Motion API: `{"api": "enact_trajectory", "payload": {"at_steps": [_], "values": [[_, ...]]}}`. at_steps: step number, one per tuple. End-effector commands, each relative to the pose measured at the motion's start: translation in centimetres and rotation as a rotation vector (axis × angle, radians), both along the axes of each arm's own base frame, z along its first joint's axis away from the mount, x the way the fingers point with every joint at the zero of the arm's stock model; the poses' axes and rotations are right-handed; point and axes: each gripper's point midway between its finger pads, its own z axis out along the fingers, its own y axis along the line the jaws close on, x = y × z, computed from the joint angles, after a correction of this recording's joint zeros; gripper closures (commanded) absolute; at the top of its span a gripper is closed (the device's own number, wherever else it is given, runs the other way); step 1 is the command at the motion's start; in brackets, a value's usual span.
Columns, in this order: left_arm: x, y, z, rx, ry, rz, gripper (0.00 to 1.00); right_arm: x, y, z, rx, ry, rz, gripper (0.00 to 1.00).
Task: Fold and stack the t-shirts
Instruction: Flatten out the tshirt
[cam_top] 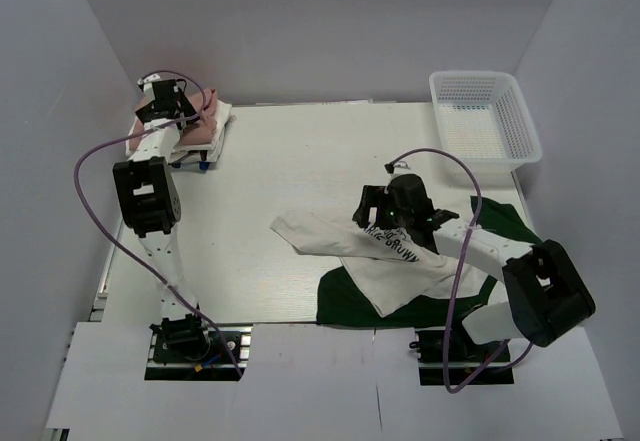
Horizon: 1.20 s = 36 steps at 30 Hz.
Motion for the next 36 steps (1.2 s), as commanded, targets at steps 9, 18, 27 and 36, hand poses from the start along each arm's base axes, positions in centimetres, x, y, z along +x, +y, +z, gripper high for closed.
{"api": "enact_trajectory", "payload": {"at_steps": [9, 18, 27, 36], "values": [[-3.1, -8.1, 14.3, -0.082, -0.222, -0.391, 0.00, -0.5, -1.9, 2.4, 0.029, -0.065, -0.092, 0.10], [1.9, -11.1, 8.1, -0.180, -0.254, -0.497, 0.00, -1.0, -3.1, 1.5, -0.005, -0.058, -0.121, 0.10], [4.2, -16.6, 3.7, -0.092, -0.223, -0.669, 0.00, -1.4, -2.7, 0.2, -0.019, -0.039, -0.072, 0.10], [3.6, -17.1, 6.0, -0.023, -0.226, -0.644, 0.00, -1.3, -2.4, 0.3, -0.022, -0.035, -0.064, 0.10]]}}
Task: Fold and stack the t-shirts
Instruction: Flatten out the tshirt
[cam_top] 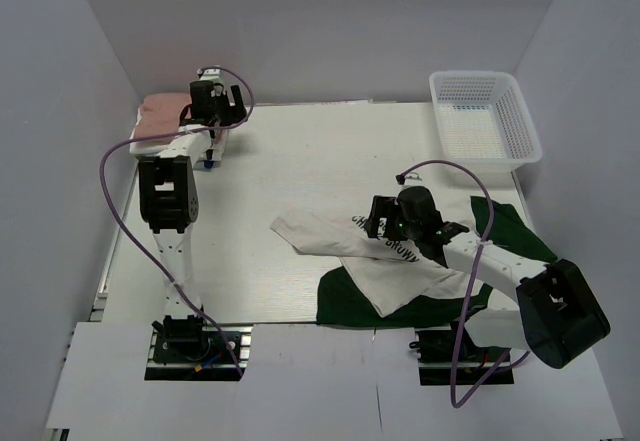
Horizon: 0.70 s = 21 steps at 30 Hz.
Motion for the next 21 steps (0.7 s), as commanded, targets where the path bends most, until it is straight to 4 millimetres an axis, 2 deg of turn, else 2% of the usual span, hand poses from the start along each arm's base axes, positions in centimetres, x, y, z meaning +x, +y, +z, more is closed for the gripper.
{"api": "enact_trajectory", "payload": {"at_steps": [1, 2, 4, 5, 6, 8, 10, 12, 13, 15, 16, 18, 19, 20, 21], "values": [[-0.8, -0.5, 6.5, 0.003, -0.085, -0.014, 0.00, 1.0, 0.5, 1.4, 0.019, -0.048, 0.009, 0.10], [-1.1, -1.3, 6.9, -0.001, -0.088, -0.033, 0.00, 1.0, 0.4, 1.3, 0.017, -0.046, 0.003, 0.10], [-1.7, -1.3, 7.3, -0.012, -0.087, -0.029, 0.00, 1.1, 0.3, 1.7, 0.020, -0.058, -0.002, 0.10], [-2.2, -1.9, 8.6, -0.013, -0.105, -0.038, 0.00, 1.1, 0.5, 1.8, 0.027, -0.061, 0.003, 0.10], [-2.7, -2.0, 8.4, -0.037, -0.093, -0.028, 0.00, 1.0, 0.3, 1.8, 0.026, -0.062, -0.003, 0.10], [-3.5, -2.0, 9.1, -0.048, -0.091, -0.023, 0.00, 1.1, 0.3, 2.4, 0.040, -0.080, -0.006, 0.10], [-4.6, -1.6, 10.9, -0.041, -0.115, -0.003, 0.00, 0.8, 0.3, 2.6, 0.049, -0.088, 0.000, 0.10], [-5.8, -0.8, 10.8, -0.023, -0.095, 0.036, 0.00, 0.6, 0.4, 2.7, 0.057, -0.088, 0.009, 0.10], [-6.5, -0.8, 12.2, -0.048, -0.110, 0.046, 0.00, 0.5, 0.3, 2.6, 0.057, -0.088, 0.007, 0.10], [-7.7, -0.4, 11.8, -0.071, -0.059, 0.068, 0.00, 0.4, 0.1, 2.4, 0.049, -0.084, 0.002, 0.10], [-8.5, -0.7, 12.6, -0.127, -0.046, 0.084, 0.00, 0.3, -0.1, 2.7, 0.060, -0.088, -0.016, 0.10], [-10.8, -1.9, 11.7, -0.217, 0.065, 0.076, 0.00, 0.3, -0.9, 2.4, 0.036, -0.086, -0.052, 0.10], [-12.9, -5.1, 11.3, -0.309, 0.119, -0.012, 0.00, 0.6, -1.6, 2.9, 0.039, -0.103, -0.099, 0.10], [-14.2, -6.7, 10.9, -0.360, 0.144, -0.066, 0.00, 0.6, -1.9, 2.9, 0.035, -0.100, -0.123, 0.10], [-14.9, -8.5, 11.5, -0.403, 0.110, -0.137, 0.00, 0.3, -2.6, 2.6, 0.027, -0.074, -0.163, 0.10]]}}
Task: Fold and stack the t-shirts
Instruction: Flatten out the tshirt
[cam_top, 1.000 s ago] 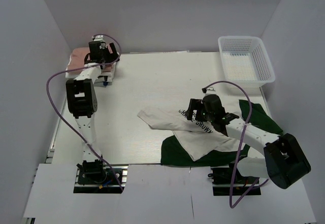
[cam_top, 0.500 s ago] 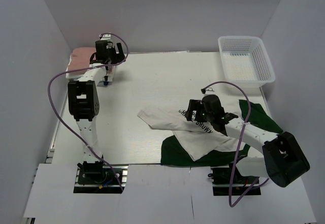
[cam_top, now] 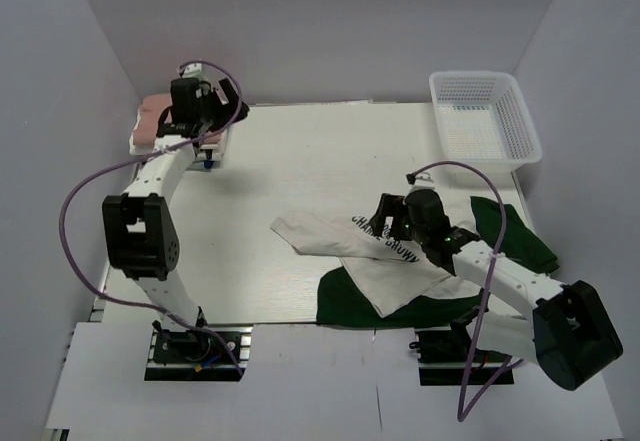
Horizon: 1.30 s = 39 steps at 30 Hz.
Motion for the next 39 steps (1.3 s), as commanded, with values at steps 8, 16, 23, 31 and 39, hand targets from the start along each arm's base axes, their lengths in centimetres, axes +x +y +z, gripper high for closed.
{"api": "enact_trajectory", "payload": {"at_steps": [8, 16, 23, 31, 39], "values": [[-18.6, -13.2, -12.1, -0.100, 0.491, -0.270, 0.00, -1.6, -9.3, 0.2, -0.140, 0.032, -0.412, 0.10], [-26.2, -15.5, -13.9, -0.080, 0.535, -0.386, 0.00, -2.9, -8.6, -1.1, -0.111, 0.109, -0.316, 0.10], [-25.7, -13.9, -13.2, -0.021, 0.475, -0.307, 0.00, -3.0, -3.4, -3.4, -0.015, 0.145, -0.055, 0.10], [-25.4, -10.6, -13.6, -0.004, 0.474, -0.122, 0.00, -0.5, 6.5, -3.5, 0.077, 0.187, 0.222, 0.10], [-25.4, -9.9, -8.8, 0.030, 0.359, -0.118, 0.00, 3.9, 13.1, -1.4, 0.148, 0.150, 0.313, 0.10]]}}
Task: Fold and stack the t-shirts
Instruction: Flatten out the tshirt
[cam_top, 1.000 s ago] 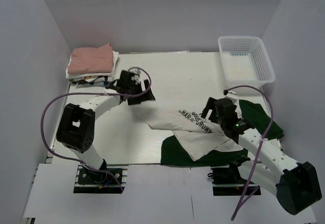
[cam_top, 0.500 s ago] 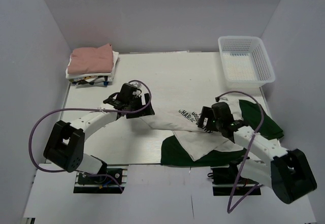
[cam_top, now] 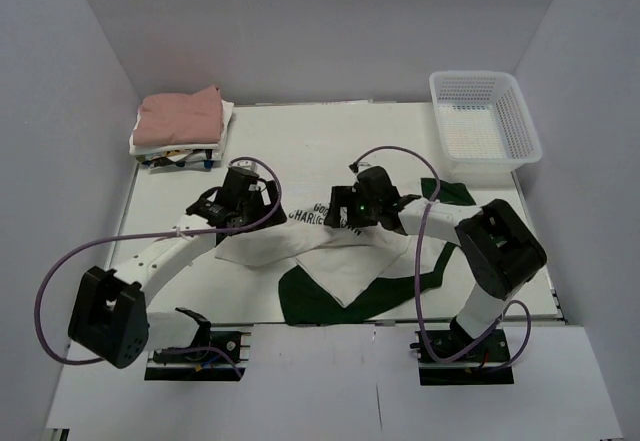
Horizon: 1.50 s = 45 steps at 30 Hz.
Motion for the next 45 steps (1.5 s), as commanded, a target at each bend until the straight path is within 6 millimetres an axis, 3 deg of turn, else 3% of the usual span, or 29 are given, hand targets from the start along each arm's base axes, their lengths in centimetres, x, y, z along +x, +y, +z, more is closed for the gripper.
{"api": "enact_trajectory", "payload": {"at_steps": [1, 2, 3, 5, 7, 9, 10, 14, 16, 17, 19, 21, 24, 31, 35, 41, 45], "values": [[0.8, -0.8, 4.8, -0.037, -0.142, -0.045, 0.00, 2.3, 2.5, 3.7, 0.109, -0.065, 0.025, 0.10], [0.5, -1.5, 5.0, -0.061, -0.140, -0.095, 0.00, 2.4, 2.4, 3.8, 0.101, -0.061, 0.015, 0.10], [0.0, -2.1, 5.3, -0.060, -0.151, -0.151, 0.00, 4.1, 1.8, 5.6, 0.100, -0.109, -0.055, 0.10], [-0.5, -4.0, 5.3, -0.091, -0.153, -0.238, 0.00, 4.3, 0.0, 5.3, 0.059, -0.078, -0.122, 0.10], [-1.8, -5.7, 4.2, -0.085, -0.133, -0.336, 0.00, 4.8, -2.7, 6.9, 0.057, -0.090, -0.240, 0.10], [-3.2, -7.6, 2.9, -0.088, -0.090, -0.425, 0.00, 3.7, -6.9, 6.3, 0.029, -0.064, -0.350, 0.10], [-3.8, -8.3, 2.3, -0.076, -0.078, -0.463, 0.00, 3.3, -9.3, 8.1, 0.038, -0.115, -0.441, 0.10], [-8.1, -13.1, 1.3, -0.065, -0.041, -0.677, 0.03, 0.6, -15.4, 7.8, -0.045, -0.147, -0.623, 0.10], [-9.6, -14.5, 1.2, -0.050, -0.040, -0.765, 0.05, -1.5, -18.2, 6.1, -0.104, -0.123, -0.696, 0.10], [-10.2, -15.3, 1.3, -0.041, -0.041, -0.806, 0.05, -1.8, -19.3, 6.6, -0.109, -0.152, -0.735, 0.10], [-12.5, -17.0, 1.4, -0.026, -0.062, -0.920, 0.06, -3.2, -21.6, 5.4, -0.164, -0.138, -0.800, 0.10], [-14.9, -18.1, 0.8, 0.001, -0.037, -1.007, 0.11, -4.0, -23.3, 5.5, -0.199, -0.154, -0.848, 0.10], [-17.7, -18.8, -0.9, 0.056, 0.007, -1.115, 0.14, -4.2, -24.3, 5.7, -0.203, -0.168, -0.884, 0.10], [-19.4, -19.8, -2.6, 0.160, 0.016, -1.183, 0.21, -4.1, -24.4, 4.5, -0.207, -0.117, -0.869, 0.10], [-19.0, -19.9, -3.3, 0.192, 0.002, -1.170, 0.36, -3.3, -23.5, 4.7, -0.168, -0.110, -0.821, 0.10], [-16.9, -19.4, -4.9, 0.280, -0.028, -1.048, 0.47, -3.6, -22.9, 4.0, -0.153, -0.076, -0.769, 0.10], [-15.9, -20.1, -5.1, 0.294, -0.056, -1.015, 0.54, -3.7, -23.4, 4.6, -0.139, -0.106, -0.787, 0.10]]}}
